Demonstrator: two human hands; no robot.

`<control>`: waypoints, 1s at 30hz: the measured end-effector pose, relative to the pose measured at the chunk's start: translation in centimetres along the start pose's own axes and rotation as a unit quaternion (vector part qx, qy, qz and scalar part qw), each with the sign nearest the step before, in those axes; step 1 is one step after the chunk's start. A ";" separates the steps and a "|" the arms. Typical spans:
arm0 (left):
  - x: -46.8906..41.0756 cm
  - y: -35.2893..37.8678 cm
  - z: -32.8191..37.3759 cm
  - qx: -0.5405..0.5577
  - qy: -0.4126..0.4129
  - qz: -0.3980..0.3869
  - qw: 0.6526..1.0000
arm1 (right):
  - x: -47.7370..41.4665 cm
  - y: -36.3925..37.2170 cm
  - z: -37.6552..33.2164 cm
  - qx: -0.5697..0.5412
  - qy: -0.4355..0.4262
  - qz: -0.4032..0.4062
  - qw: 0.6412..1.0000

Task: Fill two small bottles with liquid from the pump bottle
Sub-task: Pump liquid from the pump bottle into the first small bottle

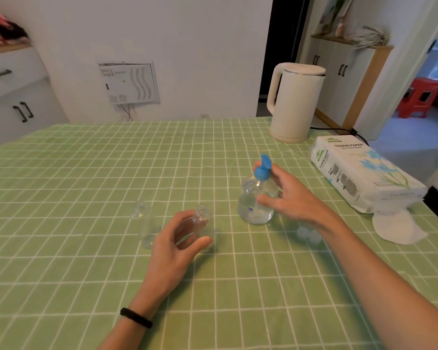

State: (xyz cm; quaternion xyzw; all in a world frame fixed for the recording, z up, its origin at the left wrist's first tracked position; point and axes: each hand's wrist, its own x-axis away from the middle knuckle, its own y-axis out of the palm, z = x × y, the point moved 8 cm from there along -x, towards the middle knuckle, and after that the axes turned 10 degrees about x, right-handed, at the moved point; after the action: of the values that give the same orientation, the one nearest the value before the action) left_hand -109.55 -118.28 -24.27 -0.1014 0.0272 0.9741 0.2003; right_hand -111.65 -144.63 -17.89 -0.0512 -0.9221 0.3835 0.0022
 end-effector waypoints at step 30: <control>-2.1 1.9 4.4 -0.045 0.053 -0.002 0.998 | 1.8 -4.0 -5.5 -0.068 0.091 0.149 0.982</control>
State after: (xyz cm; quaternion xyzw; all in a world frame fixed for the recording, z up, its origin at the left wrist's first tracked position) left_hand -109.18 -120.42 -19.50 -0.1617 -0.0063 0.9671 0.1961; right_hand -113.54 -143.41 -11.21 -0.2224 -0.9240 0.3099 0.0251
